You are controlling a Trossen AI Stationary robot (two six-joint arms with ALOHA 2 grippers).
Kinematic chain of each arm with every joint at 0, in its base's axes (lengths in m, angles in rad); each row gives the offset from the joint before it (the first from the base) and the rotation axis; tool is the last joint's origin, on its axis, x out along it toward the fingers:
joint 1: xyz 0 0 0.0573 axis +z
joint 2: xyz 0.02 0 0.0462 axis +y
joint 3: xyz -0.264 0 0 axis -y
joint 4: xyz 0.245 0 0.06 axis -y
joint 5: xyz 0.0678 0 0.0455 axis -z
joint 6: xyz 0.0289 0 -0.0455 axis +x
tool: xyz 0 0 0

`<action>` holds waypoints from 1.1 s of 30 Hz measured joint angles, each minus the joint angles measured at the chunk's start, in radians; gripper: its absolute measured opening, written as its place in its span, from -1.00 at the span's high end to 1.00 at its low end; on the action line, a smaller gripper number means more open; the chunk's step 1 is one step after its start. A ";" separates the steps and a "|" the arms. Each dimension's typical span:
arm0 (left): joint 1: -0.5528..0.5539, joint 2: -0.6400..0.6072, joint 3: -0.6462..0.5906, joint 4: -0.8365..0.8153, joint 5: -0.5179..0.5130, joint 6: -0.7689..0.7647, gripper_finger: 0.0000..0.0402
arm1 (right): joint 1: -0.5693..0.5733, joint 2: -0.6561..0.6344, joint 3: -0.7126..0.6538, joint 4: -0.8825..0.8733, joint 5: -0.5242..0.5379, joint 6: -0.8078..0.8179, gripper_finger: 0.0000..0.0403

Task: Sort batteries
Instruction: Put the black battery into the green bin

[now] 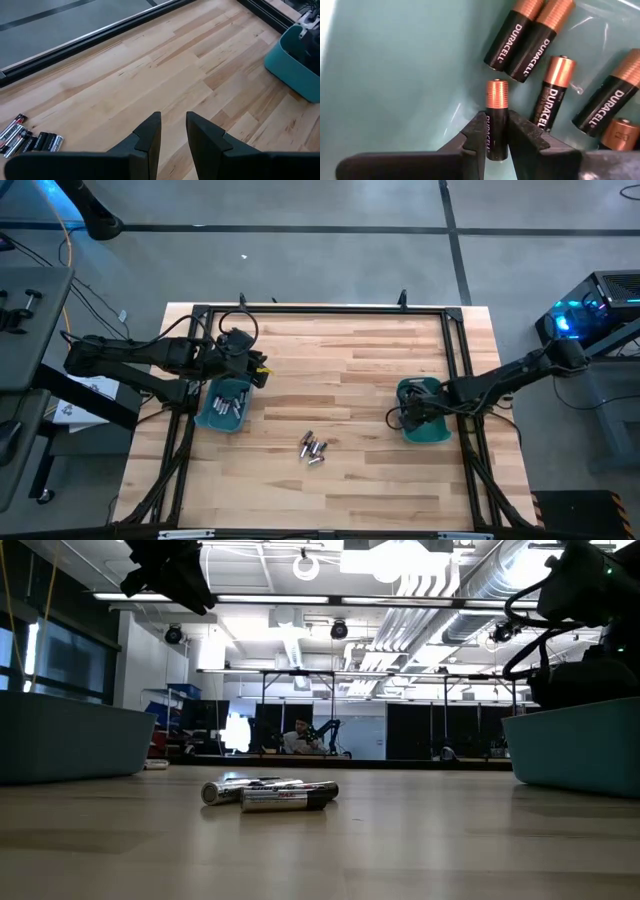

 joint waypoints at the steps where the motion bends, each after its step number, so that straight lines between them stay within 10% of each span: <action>1: 0.000 0.000 0.000 0.000 0.000 0.000 0.58 | 0.000 0.004 0.000 0.001 0.000 0.007 0.70; 22: 0.000 0.000 0.000 0.000 -0.001 0.000 0.58 | -0.005 -0.262 0.000 -0.060 -0.282 0.189 0.22; 33: 0.000 0.000 0.000 0.000 -0.001 0.000 0.58 | -0.005 -0.310 0.385 -0.604 -0.038 0.146 0.22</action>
